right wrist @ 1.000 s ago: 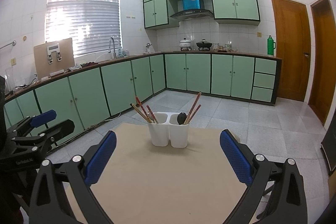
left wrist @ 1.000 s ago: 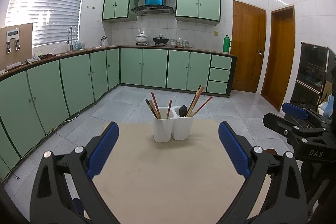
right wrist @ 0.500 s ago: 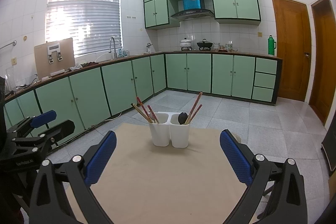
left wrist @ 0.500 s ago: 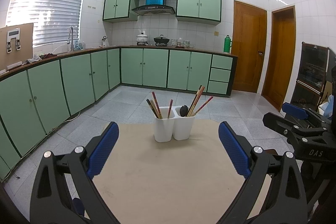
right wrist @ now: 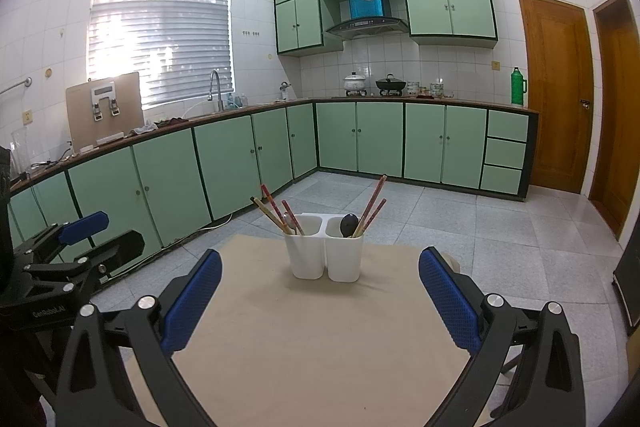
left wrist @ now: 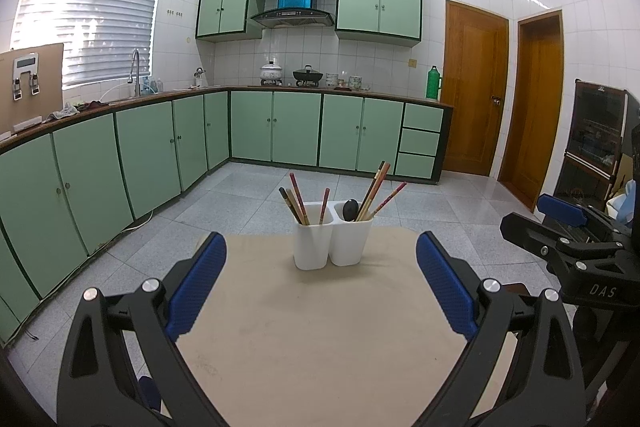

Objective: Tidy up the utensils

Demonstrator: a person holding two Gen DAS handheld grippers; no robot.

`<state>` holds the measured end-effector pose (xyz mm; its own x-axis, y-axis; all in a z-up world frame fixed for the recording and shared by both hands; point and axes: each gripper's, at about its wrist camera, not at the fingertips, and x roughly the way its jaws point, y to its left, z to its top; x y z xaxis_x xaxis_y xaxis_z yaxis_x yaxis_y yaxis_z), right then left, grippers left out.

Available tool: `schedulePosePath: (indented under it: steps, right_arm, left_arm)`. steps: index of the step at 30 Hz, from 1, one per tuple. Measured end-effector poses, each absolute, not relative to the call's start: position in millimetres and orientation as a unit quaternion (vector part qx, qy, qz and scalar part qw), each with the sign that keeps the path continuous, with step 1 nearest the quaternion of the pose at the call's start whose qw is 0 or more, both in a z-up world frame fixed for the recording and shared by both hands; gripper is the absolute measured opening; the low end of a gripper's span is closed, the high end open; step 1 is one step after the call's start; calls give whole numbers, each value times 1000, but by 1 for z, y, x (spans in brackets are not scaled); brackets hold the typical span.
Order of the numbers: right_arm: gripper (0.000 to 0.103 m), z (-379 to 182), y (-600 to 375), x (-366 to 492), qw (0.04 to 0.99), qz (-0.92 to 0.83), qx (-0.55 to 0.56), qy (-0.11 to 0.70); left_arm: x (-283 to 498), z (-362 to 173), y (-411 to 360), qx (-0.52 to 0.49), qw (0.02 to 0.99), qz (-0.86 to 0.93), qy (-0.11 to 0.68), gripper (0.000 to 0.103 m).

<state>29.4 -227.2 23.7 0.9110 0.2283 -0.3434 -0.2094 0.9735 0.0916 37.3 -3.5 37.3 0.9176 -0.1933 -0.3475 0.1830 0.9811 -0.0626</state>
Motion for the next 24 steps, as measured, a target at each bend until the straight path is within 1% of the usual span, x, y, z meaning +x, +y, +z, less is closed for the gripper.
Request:
schedulePosePath:
  steps: [24]
  right_arm:
    - [97, 22, -218, 32, 976, 115, 23, 181]
  left_arm:
    - [40, 33, 0, -16, 979, -95, 181, 93]
